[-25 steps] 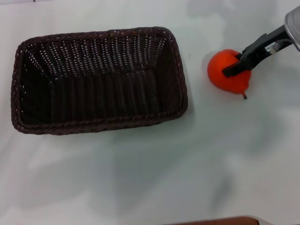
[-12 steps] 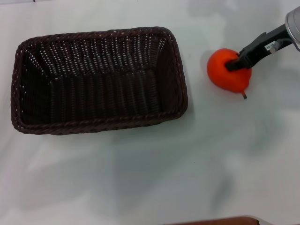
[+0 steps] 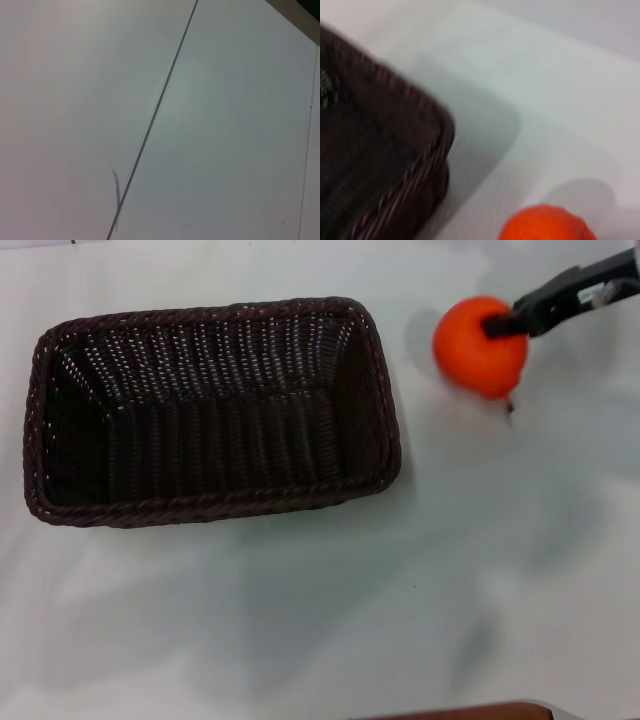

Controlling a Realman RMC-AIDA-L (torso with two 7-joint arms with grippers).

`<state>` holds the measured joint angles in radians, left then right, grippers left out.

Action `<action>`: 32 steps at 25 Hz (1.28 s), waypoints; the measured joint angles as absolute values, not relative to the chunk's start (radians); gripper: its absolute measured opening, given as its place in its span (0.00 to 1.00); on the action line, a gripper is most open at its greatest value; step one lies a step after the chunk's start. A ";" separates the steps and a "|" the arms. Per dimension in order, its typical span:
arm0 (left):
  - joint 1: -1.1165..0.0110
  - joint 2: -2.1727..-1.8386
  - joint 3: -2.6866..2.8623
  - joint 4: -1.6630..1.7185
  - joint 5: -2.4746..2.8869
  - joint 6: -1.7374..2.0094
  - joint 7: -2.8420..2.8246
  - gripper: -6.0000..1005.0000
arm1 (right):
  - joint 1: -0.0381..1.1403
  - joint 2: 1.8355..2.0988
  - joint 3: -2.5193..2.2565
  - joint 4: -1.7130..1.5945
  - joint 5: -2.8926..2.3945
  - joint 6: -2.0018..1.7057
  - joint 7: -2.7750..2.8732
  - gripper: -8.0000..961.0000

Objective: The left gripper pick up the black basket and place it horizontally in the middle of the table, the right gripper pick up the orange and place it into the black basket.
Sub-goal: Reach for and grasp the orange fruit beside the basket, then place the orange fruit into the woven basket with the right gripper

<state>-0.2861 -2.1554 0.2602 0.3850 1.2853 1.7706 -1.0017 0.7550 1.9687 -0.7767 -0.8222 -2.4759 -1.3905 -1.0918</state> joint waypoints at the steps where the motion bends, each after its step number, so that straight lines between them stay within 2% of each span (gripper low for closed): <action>1: -0.285 -2.155 0.260 0.385 1.285 1.770 -1.002 0.59 | 0.751 1.968 -0.755 -0.825 -2.456 -1.388 -1.101 0.17; 5: -0.283 -2.155 0.258 0.385 1.284 1.770 -1.003 0.59 | 0.725 1.967 -0.673 -0.832 -2.303 -1.367 -1.157 0.13; 8: -0.282 -2.156 0.258 0.385 1.283 1.770 -1.003 0.59 | 0.696 1.984 -0.652 -0.827 -2.090 -1.362 -1.229 0.11; 10: -0.282 -2.156 0.258 0.384 1.283 1.770 -1.003 0.59 | 0.687 2.007 -0.658 -0.823 -1.965 -1.373 -1.279 0.11; 14: -0.285 -2.158 0.259 0.370 1.284 1.770 -1.003 0.59 | 0.696 2.079 -0.707 -0.816 -1.775 -1.402 -1.375 0.10; 16: -0.286 -2.158 0.260 0.365 1.285 1.768 -1.003 0.59 | 0.712 2.096 -0.793 -0.786 -1.691 -1.402 -1.416 0.10; 18: -0.287 -2.158 0.261 0.360 1.285 1.765 -1.003 0.59 | 0.734 2.096 -0.911 -0.734 -1.606 -1.390 -1.458 0.09; 27: -0.280 -2.158 0.264 0.359 1.287 1.761 -1.003 0.59 | 0.754 2.098 -1.246 -0.674 -1.452 -1.231 -1.572 0.21; 32: -0.280 -2.158 0.265 0.359 1.284 1.761 -1.003 0.59 | 0.707 2.096 -1.249 -0.671 -1.388 -1.230 -1.653 0.43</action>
